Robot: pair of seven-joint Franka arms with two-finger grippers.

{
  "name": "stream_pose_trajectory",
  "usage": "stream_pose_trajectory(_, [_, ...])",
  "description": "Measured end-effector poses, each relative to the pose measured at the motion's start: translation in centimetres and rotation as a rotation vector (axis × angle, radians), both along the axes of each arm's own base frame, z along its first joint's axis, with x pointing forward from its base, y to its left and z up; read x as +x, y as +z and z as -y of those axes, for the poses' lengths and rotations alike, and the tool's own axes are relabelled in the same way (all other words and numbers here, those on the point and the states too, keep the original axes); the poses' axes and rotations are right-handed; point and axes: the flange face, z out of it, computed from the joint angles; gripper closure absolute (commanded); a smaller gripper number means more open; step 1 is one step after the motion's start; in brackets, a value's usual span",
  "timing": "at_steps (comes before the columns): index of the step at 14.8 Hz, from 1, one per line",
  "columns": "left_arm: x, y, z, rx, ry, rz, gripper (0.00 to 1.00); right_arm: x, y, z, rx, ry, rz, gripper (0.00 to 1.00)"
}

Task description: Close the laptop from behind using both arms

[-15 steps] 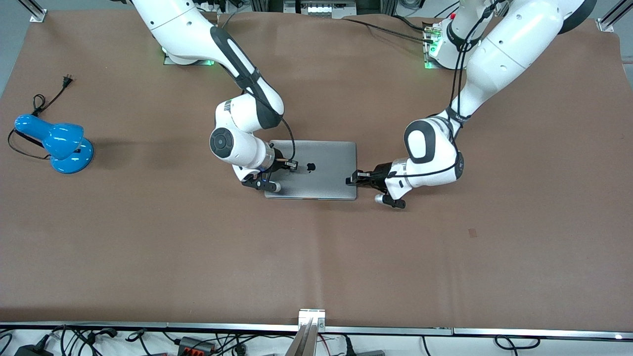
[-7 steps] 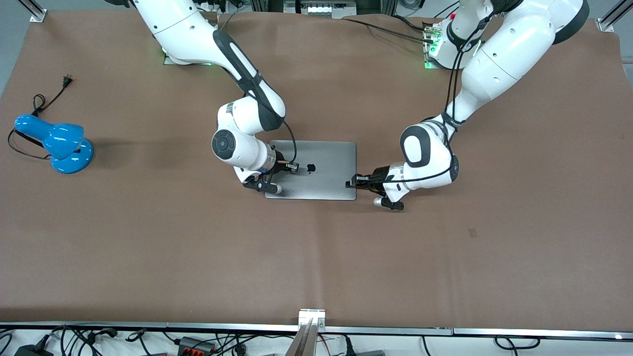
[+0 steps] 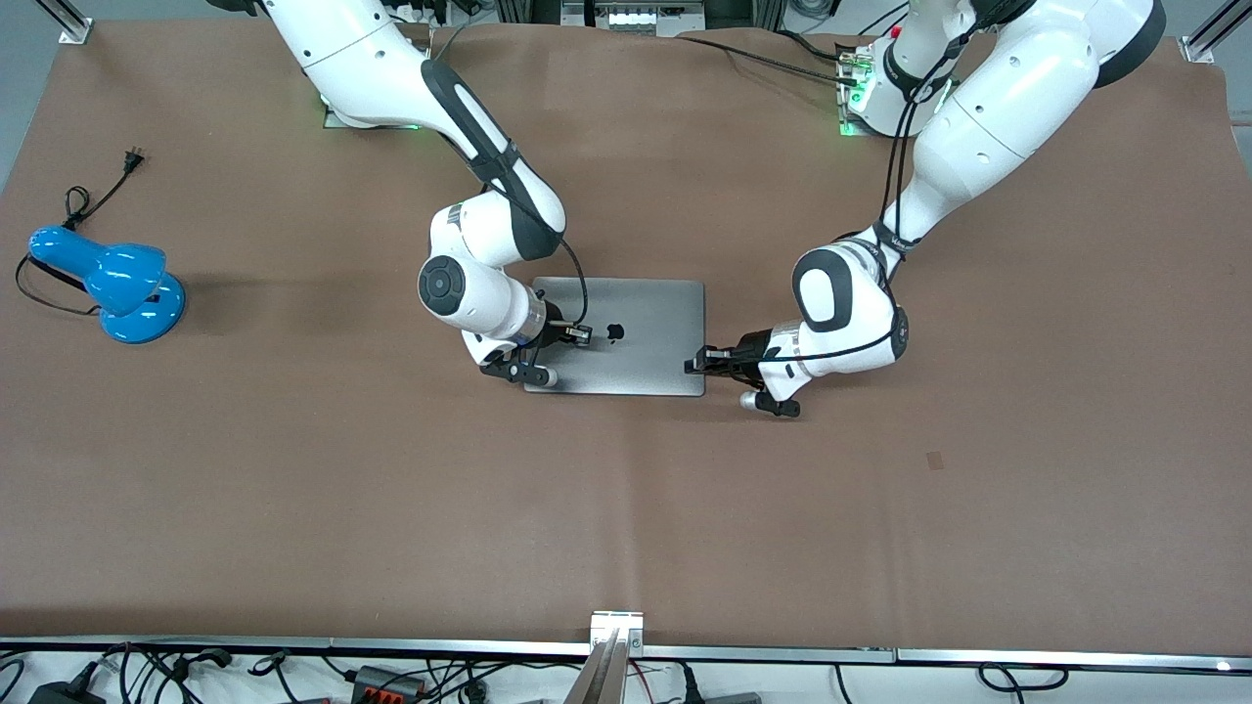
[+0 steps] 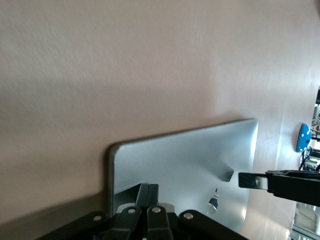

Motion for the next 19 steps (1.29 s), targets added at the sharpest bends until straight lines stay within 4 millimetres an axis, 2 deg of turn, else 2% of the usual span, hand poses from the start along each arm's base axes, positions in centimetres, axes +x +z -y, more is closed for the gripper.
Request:
stream_pose_trajectory(2, [0.9, 1.1, -0.5, -0.005, 0.009, 0.022, 0.99, 1.8, 2.3, 1.6, -0.022, 0.021, -0.012, 1.0])
stream_pose_trajectory(4, [1.8, 3.3, -0.8, -0.027, -0.008, 0.037, 0.99, 3.7, 6.2, 3.8, -0.053, 0.048, -0.015, 1.0])
stream_pose_trajectory(6, [2.6, 6.3, -1.9, -0.057, -0.047, 0.039, 0.99, 5.2, 10.8, 6.3, -0.085, 0.087, -0.008, 1.0])
stream_pose_trajectory(9, [4.8, 11.8, -6.0, -0.061, -0.167, 0.051, 0.99, 6.8, 17.0, 10.2, -0.101, 0.146, -0.012, 1.0])
stream_pose_trajectory(12, [7.1, 17.2, -10.4, 0.033, -0.313, 0.047, 0.96, 8.8, 22.3, 15.0, -0.103, 0.188, -0.002, 1.0])
stream_pose_trajectory(16, [8.4, 23.6, -13.0, 0.276, -0.471, -0.01, 0.93, 9.8, 27.6, 23.1, -0.122, 0.239, 0.0, 1.0])
stream_pose_trajectory(18, [9.0, 25.3, -14.4, 0.444, -0.492, -0.01, 0.76, 9.8, 29.4, 27.3, -0.154, 0.273, -0.007, 1.0])
stream_pose_trajectory(19, [9.2, 25.9, -15.0, 0.517, -0.49, -0.005, 0.57, 9.8, 30.3, 29.2, -0.173, 0.291, 0.0, 1.0])
